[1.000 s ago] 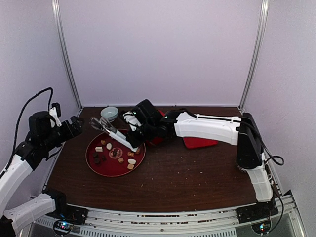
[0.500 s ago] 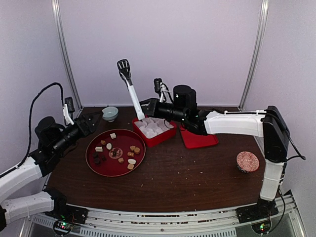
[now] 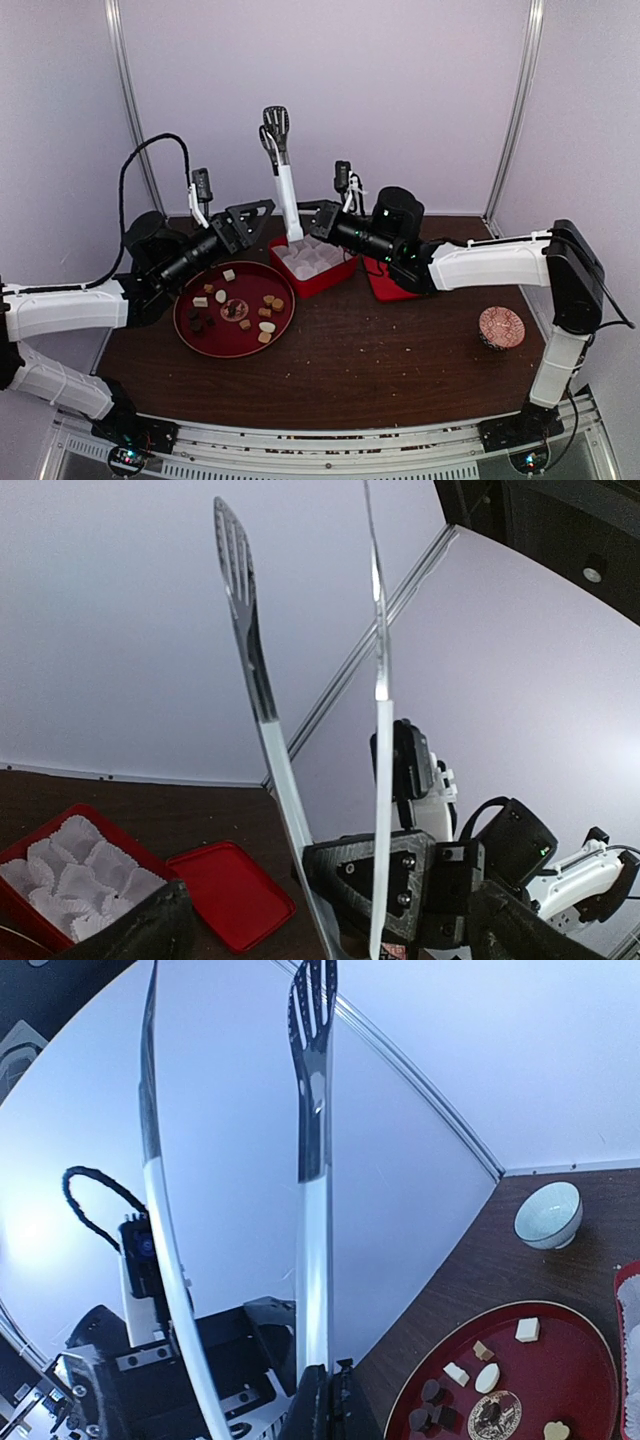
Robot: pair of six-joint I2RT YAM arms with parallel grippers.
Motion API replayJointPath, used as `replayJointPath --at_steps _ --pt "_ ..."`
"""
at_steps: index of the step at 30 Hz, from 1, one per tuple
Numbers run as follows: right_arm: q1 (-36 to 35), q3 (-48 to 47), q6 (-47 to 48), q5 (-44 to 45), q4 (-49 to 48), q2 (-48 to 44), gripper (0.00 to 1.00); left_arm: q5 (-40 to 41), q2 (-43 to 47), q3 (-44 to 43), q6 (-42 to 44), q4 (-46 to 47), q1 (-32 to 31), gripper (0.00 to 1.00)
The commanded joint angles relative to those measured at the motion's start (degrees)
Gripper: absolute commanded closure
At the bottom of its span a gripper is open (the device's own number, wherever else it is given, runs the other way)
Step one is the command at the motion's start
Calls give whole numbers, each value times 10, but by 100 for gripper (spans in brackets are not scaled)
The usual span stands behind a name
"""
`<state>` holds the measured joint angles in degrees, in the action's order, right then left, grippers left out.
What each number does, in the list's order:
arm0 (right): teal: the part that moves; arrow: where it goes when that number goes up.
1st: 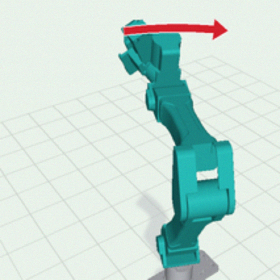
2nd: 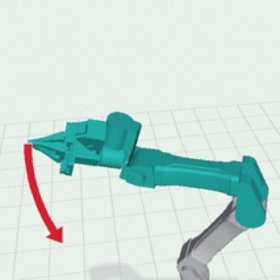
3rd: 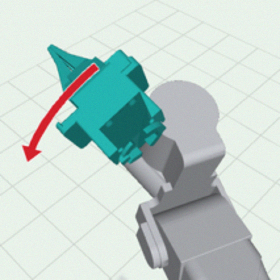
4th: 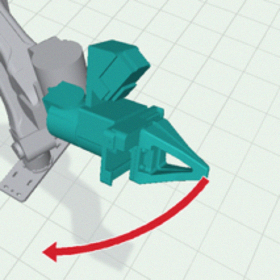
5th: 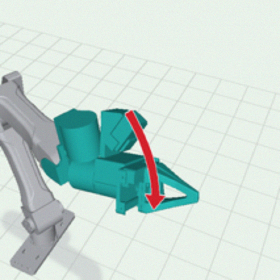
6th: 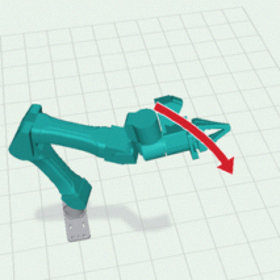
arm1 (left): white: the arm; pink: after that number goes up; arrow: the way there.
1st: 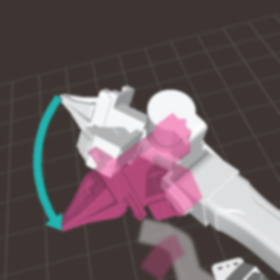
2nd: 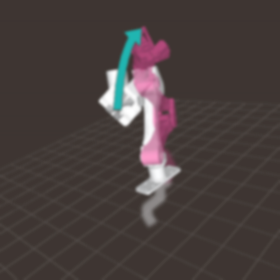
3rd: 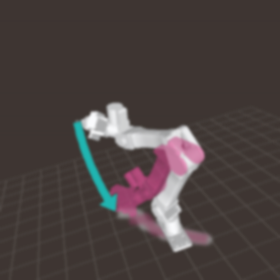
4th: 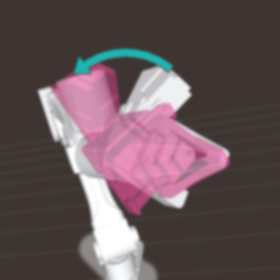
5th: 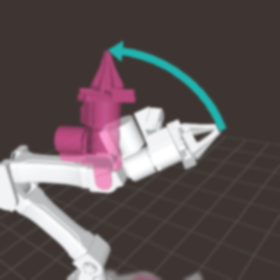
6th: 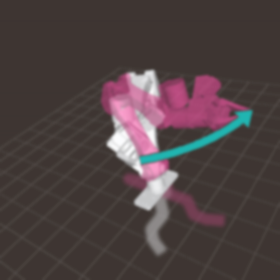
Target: Pack the chocolate
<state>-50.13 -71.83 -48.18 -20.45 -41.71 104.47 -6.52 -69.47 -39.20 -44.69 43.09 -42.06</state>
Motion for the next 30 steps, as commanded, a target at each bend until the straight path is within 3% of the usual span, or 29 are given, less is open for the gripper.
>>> replayJointPath --at_steps 1,10,15,30 --pt "-12 21 17 27 -56 -54 100 36 -20 -41 -4 49 -25 2" --pt "-37 38 47 57 -39 -66 100 8 -59 -72 1 77 -47 7" --pt "-51 32 79 54 -22 -66 100 -13 -64 -92 16 46 -50 10" --pt "-63 58 102 56 -70 -68 100 -37 -79 -108 9 42 -50 44"
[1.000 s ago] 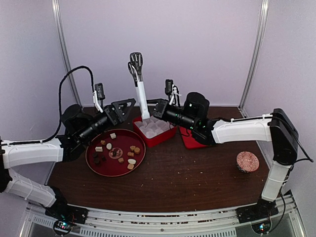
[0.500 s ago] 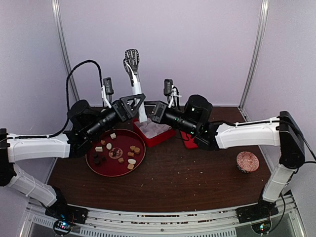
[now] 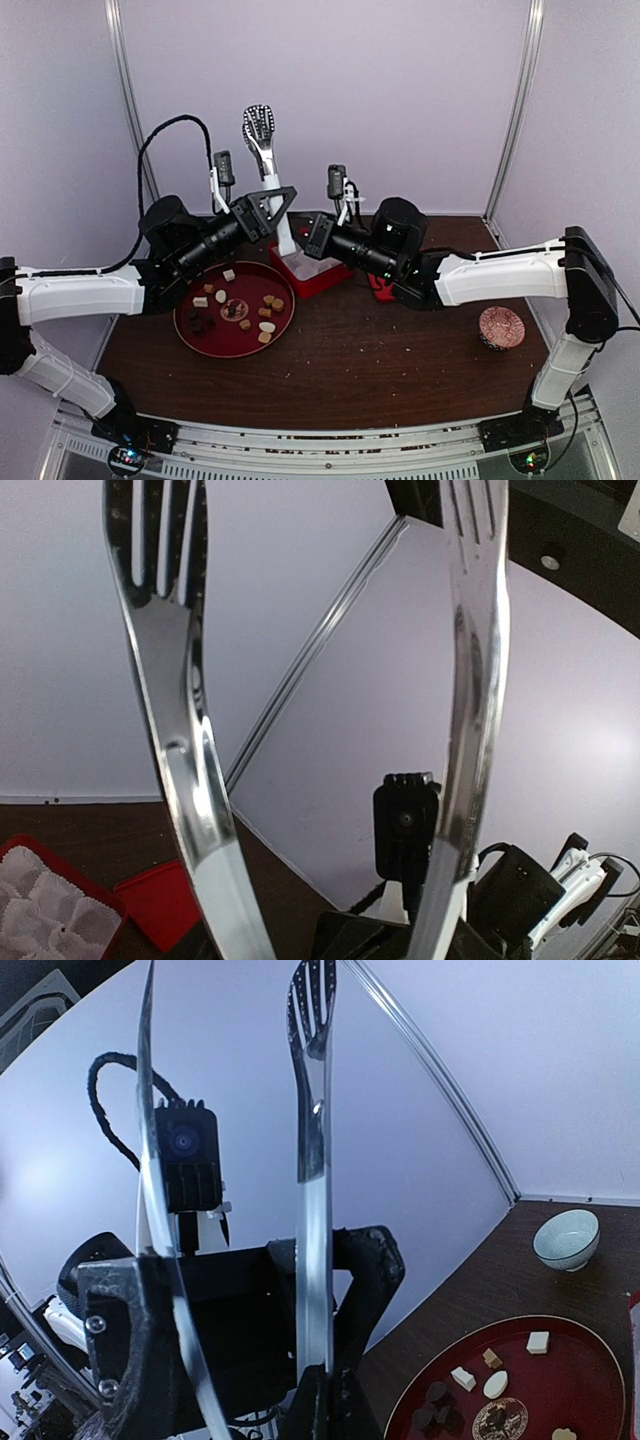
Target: Pack the chocolate
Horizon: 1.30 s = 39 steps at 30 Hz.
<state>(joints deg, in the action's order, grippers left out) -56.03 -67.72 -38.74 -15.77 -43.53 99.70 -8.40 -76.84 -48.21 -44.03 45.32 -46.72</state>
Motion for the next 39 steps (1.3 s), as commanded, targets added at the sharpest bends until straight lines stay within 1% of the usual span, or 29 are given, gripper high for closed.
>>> replayJointPath --at_steps 1,6,10,12,14,16,18,20,23,27,30,32,35,39 --pt "-4 19 7 9 -58 -21 100 -19 -7 -18 3 20 -3 46" --pt "-4 28 2 10 -84 -18 100 -18 -6 -19 4 12 -3 56" --pt "-4 32 -6 10 -97 -14 100 -23 0 -26 16 -14 -3 65" --pt "-3 35 -5 10 -100 -15 94 -23 5 -32 32 -34 -3 69" --pt "-4 39 -2 15 -98 -18 85 -19 12 -37 48 -59 -3 71" --pt "-2 44 1 19 -96 -22 75 -13 21 -38 64 -83 -4 72" --pt "3 54 4 30 -89 -30 60 -10 30 -42 81 -110 -3 72" --pt "14 70 5 46 -84 -45 47 -6 41 -44 96 -134 -3 72" --pt "36 100 10 61 -67 -73 35 5 54 -46 123 -178 -3 73" --pt "60 116 14 64 -3 -119 24 21 62 -67 177 -274 -3 73" --pt "56 96 26 60 77 -145 16 35 58 -93 213 -348 -3 74" --pt "50 75 27 58 131 -149 13 40 52 -108 232 -389 -2 74" --pt "43 46 22 63 194 -143 12 43 40 -128 250 -435 -3 75" --pt "30 28 6 75 227 -131 12 43 27 -139 256 -457 -3 75"
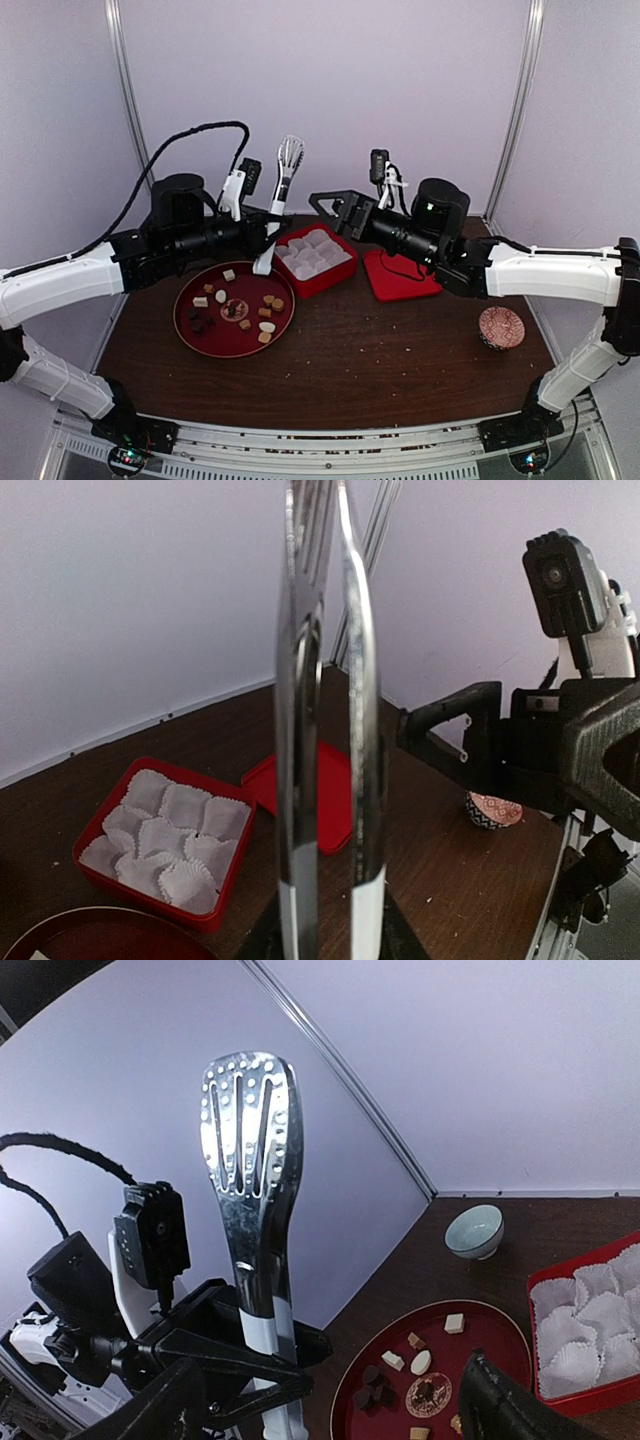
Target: Pack the chocolate
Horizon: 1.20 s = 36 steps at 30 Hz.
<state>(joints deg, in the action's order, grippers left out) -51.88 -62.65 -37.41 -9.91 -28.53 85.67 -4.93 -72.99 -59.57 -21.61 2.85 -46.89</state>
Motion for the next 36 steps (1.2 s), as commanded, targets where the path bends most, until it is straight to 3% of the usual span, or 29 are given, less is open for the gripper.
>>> replayJointPath --at_steps 1,20,29,36 --pt "-14 -25 -14 17 78 14 12 8 -14 -28 31 -35 -1 76" --pt "-21 -98 -71 10 93 83 33 43 -56 -95 112 -155 -34 76" --pt "-16 -80 -109 25 49 91 60 73 -69 -115 138 -190 -50 77" --pt "-10 -62 -132 30 14 95 74 75 -69 -114 137 -193 -51 75"
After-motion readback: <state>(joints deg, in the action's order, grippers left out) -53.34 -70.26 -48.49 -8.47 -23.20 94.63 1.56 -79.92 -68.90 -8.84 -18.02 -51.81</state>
